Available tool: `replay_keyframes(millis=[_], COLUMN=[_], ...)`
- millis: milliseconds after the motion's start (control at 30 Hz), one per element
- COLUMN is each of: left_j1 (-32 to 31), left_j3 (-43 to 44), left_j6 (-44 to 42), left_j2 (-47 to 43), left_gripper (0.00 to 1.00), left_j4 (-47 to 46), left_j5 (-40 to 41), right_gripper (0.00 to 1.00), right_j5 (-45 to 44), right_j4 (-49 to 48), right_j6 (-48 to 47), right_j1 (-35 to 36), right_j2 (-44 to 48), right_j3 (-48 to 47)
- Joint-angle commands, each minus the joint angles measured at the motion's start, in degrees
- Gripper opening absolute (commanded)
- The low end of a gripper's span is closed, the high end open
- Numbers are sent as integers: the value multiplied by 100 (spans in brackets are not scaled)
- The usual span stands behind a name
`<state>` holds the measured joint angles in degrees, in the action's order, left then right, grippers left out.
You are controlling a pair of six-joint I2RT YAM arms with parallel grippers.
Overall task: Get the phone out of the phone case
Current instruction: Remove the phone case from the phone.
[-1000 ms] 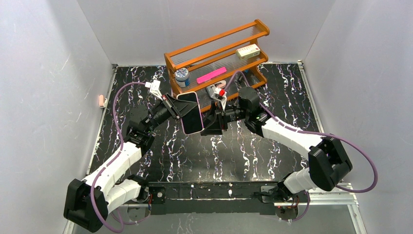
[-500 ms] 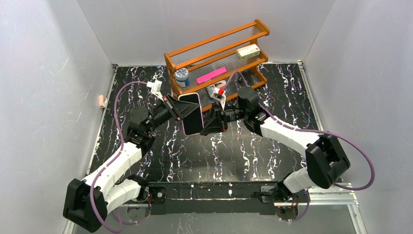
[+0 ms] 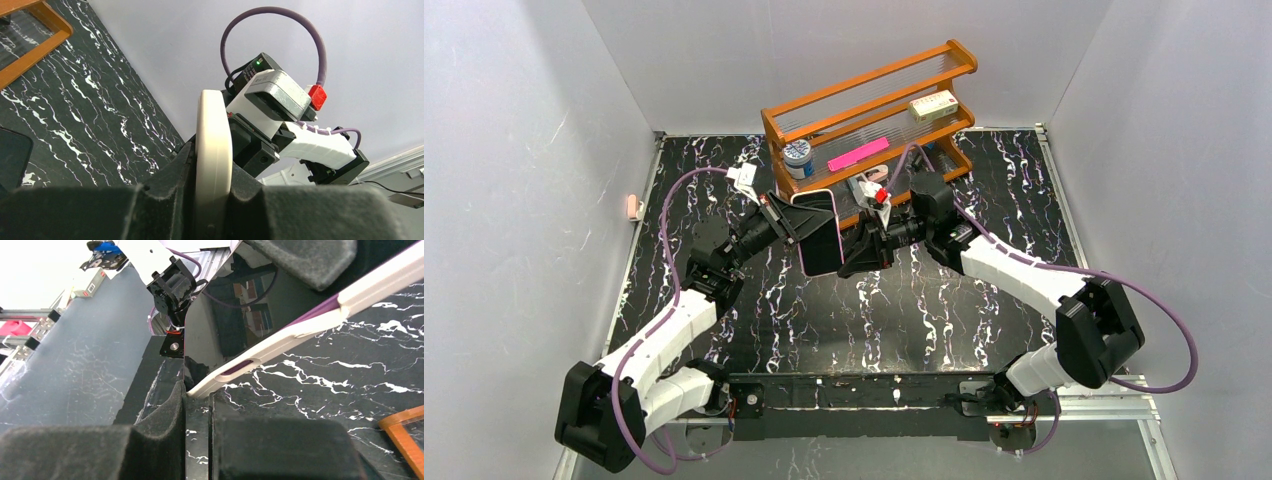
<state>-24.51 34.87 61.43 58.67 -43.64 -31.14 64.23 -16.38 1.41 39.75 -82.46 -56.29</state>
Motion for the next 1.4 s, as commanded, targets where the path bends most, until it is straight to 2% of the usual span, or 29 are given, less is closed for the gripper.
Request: replay_keyframes(millis=[0, 433, 567, 667, 767, 933, 1067, 1267, 1367], left_j1=[-102, -124, -133, -148, -163, -194, -248, -414, -463], left_j3=[237, 239, 246, 248, 208, 111, 81, 2, -50], left_j6=[959, 1188, 1154, 1060, 985, 916, 860, 827, 827], left_j2=[-6, 65, 41, 9, -26, -95, -128, -104, -93], left_gripper=[0, 0, 0, 0, 0, 0, 0, 0, 0], left_j4=[-171, -174, -171, -171, -171, -179, -188, -271, -301], left_j5=[188, 73, 72, 51, 36, 22, 21, 74, 96], right_gripper=[1, 1, 1, 1, 2, 15, 24, 26, 30], right_j5=[-216, -230, -314, -497, -786, -1395, -1698, -1751, -1780], right_j4=[-133, 386, 340, -14, -697, -1774, -2229, -2978, -3267], right_j6=[-1433, -2088, -1989, -1392, -342, 1397, 2239, 3103, 3391], right_j1=[71, 72, 77, 55, -2, -133, -139, -141, -139], right_j2=[129, 48, 24, -5, -8, 46, 119, 158, 179], right_j3=[-399, -765, -847, -812, -679, -348, -129, 123, 206])
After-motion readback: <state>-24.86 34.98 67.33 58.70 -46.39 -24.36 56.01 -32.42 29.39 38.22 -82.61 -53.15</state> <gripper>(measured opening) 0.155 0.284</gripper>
